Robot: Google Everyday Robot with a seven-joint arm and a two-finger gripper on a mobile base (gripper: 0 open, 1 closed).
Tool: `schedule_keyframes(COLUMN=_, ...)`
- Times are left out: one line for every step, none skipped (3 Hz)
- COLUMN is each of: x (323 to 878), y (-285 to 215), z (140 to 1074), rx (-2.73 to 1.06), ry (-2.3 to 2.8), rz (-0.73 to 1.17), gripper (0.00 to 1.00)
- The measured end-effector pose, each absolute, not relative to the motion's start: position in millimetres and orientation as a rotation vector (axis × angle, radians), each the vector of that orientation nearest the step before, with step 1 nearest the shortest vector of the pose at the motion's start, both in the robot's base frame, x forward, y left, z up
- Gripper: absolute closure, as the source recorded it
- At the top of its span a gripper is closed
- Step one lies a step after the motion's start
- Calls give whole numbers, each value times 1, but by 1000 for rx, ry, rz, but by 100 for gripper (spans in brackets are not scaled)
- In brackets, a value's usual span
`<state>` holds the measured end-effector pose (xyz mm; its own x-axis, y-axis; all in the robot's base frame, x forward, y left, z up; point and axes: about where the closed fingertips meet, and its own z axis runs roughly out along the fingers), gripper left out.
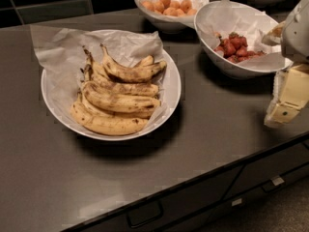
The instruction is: Pick banana from white bowl
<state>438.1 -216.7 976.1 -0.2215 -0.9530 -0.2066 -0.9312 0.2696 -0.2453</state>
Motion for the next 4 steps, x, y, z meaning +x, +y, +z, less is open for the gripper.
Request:
schedule_keyframes(x=438, y=-217, z=976, rx=-1725, ry=2232, rz=-98, gripper=0)
schedule_keyframes(x=447, y=-209, z=977, rx=-1736, ry=2211, rz=-93, gripper=0)
schedule_keyframes(x=474, y=-169, z=977, rx=-1822, ry=2126, rz=-70, gripper=0)
schedule_keyframes(x=500, y=-113, z=974, rx=-1950, ry=2008, rz=-24, gripper=0)
